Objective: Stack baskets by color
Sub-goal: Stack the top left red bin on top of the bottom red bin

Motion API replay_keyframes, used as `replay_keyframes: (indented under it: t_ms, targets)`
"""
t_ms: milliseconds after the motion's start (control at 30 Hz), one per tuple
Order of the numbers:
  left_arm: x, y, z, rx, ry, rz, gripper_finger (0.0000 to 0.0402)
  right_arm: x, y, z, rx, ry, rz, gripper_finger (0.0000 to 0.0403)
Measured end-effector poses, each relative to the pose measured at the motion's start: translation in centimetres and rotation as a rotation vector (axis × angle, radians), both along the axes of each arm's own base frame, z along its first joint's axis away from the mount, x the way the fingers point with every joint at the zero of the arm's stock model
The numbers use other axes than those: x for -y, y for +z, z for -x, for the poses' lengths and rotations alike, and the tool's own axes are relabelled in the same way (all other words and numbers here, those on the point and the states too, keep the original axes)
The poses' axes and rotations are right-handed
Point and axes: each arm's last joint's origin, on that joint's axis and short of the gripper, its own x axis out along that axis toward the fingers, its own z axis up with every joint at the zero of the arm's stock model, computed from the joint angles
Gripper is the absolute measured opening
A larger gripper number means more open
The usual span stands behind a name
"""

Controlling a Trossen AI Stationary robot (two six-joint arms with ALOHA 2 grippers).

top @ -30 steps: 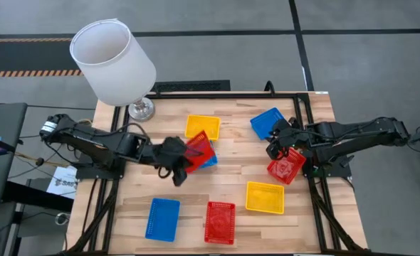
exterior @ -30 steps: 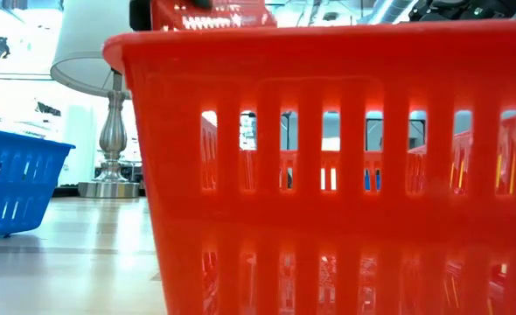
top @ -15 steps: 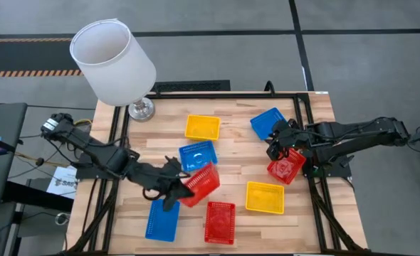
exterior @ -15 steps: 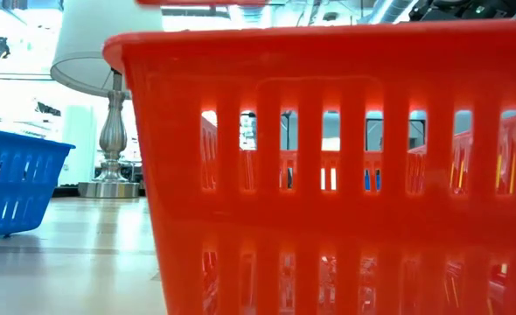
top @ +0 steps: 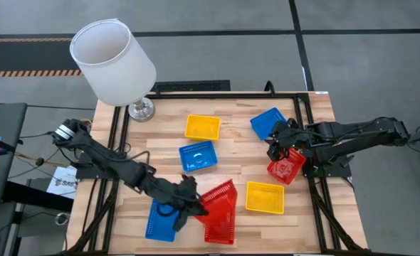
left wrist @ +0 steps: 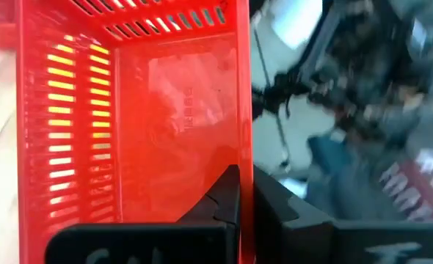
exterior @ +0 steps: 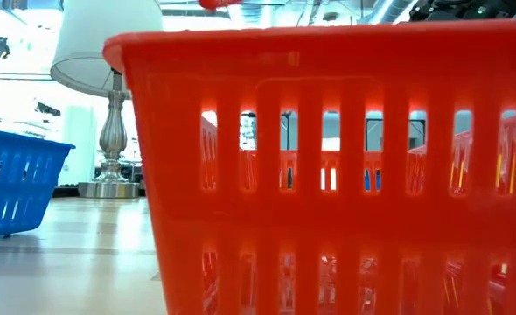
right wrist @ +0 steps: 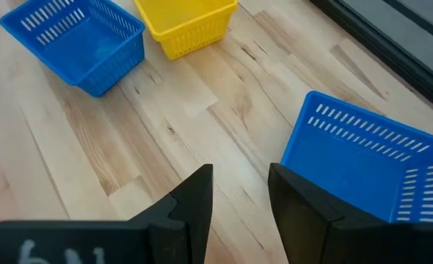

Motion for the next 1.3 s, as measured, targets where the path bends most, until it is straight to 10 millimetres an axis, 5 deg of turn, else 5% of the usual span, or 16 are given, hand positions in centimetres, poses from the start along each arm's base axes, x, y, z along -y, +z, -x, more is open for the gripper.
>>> replay_keyframes:
  t_ms: [267, 567, 900, 1300]
  targets:
    - [1.1, -4.0, -1.7, 0.112, -0.375, -0.489, 0.0, 0.0, -0.1, 0.1, -0.012, 0.006, 0.006, 0.0157]
    - [-1.0, -6.1, -2.0, 0.282, -0.801, -1.133, 0.0, 0.0, 0.0, 0.0, 0.007, -0.024, -0.019, 0.0157]
    - [-4.5, -7.8, -3.2, 0.317, -1.014, -1.411, 0.0, 0.0, -0.1, 0.1, 0.028, -0.066, -0.054, 0.0157]
    - [-2.7, -10.0, -3.5, 0.399, -1.227, -1.74, 0.0, 0.0, 0.0, 0.0, 0.047, -0.096, -0.079, 0.0157]
